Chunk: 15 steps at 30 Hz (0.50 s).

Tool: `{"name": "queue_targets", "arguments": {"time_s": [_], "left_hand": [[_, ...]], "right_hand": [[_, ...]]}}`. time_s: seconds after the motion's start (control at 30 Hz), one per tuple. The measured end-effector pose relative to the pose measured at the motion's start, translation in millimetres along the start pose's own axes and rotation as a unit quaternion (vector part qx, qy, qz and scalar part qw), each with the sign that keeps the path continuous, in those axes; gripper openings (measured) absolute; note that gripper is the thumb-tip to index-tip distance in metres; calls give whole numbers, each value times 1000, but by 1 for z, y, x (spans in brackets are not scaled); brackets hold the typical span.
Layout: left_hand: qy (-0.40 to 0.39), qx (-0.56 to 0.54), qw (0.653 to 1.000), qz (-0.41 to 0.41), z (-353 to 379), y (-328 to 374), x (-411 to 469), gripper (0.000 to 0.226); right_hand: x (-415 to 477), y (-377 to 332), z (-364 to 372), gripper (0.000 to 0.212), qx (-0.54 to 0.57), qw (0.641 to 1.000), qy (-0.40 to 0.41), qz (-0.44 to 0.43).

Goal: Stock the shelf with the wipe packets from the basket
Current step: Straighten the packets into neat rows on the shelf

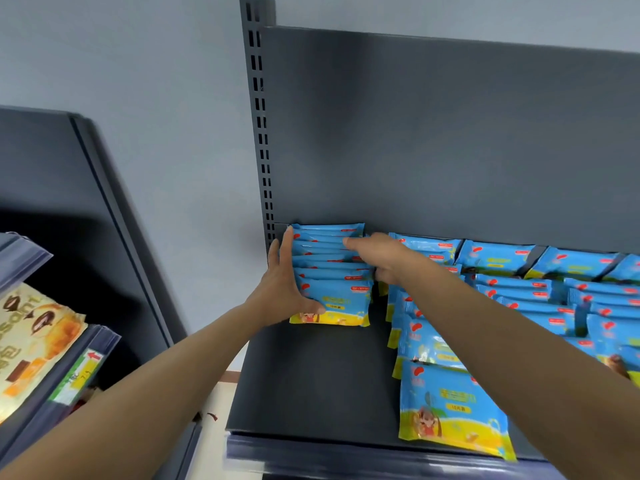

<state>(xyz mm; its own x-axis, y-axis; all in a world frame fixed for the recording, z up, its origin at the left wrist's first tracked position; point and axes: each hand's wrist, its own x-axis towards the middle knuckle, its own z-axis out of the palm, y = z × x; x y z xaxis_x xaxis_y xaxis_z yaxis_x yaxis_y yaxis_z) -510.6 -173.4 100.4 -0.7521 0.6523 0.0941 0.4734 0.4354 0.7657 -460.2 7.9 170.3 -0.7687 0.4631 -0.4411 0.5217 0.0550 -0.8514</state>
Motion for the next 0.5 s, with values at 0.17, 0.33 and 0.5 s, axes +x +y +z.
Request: {"name": "queue_targets", "arguments": {"time_s": [0.17,0.33,0.5], "left_hand": [[-21,-47,999,10,3,2,1,138],[-83,-162,983,-5,-5,-1,3,138],[-94,-187,978,-24,-4,-2,5,143]], "right_hand": [[-2,0,-1,17,136,989,-33,43],[2,-1,-4,32,174,984,-12,32],[0,-6,-3,48,193,975,-82,67]]}}
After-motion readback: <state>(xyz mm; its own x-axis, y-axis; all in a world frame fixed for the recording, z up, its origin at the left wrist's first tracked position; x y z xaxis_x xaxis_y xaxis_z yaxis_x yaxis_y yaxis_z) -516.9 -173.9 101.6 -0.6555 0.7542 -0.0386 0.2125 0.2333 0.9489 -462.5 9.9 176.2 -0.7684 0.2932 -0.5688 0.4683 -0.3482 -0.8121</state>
